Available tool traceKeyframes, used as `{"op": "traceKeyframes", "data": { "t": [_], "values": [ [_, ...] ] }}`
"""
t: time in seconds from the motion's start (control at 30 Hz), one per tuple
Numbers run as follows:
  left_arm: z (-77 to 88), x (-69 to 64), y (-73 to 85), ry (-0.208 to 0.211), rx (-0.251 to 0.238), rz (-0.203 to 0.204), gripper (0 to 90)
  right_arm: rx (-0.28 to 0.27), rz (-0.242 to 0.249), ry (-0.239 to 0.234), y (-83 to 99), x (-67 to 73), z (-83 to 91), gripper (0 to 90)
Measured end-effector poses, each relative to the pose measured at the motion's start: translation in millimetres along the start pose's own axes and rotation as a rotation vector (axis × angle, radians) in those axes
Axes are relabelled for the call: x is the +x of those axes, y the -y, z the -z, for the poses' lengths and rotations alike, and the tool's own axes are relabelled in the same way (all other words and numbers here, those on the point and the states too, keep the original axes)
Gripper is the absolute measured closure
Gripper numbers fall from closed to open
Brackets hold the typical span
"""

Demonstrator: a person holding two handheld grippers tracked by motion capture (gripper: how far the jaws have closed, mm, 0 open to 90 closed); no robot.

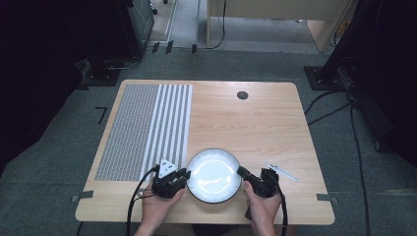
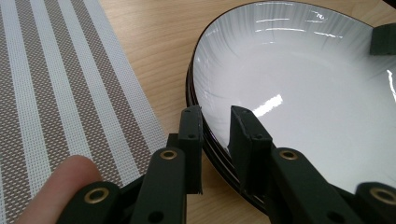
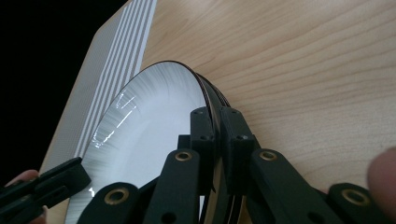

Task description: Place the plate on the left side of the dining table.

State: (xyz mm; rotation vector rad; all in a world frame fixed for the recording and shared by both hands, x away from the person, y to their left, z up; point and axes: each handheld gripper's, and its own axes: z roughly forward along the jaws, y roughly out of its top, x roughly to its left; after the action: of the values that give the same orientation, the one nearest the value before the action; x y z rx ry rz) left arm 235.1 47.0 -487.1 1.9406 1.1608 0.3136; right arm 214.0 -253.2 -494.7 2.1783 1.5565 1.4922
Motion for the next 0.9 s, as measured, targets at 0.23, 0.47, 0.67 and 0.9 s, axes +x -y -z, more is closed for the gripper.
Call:
{"op": "traceKeyframes", "data": {
  "t": [0.23,0.47,0.67,0.9],
  "values": [
    [1.7,2.9,-1.5,0.013,-0.009,0.031,71.3,0.031,-0.054,-0.024,-0.3,-2.0,-0.3,85.0],
    [2.0,5.4,-2.0,0.026,0.004,0.061,69.6,0.057,-0.096,-0.067,5.3,-3.7,-5.1,85.2],
    [7.4,10.7,-5.1,0.013,-0.019,0.106,73.8,0.042,-0.083,-0.093,6.2,2.8,-5.6,85.1],
    [12.7,16.2,-10.1,0.010,-0.029,0.137,75.3,0.041,-0.089,-0.098,4.5,10.2,-7.3,85.0]
  ]
}}
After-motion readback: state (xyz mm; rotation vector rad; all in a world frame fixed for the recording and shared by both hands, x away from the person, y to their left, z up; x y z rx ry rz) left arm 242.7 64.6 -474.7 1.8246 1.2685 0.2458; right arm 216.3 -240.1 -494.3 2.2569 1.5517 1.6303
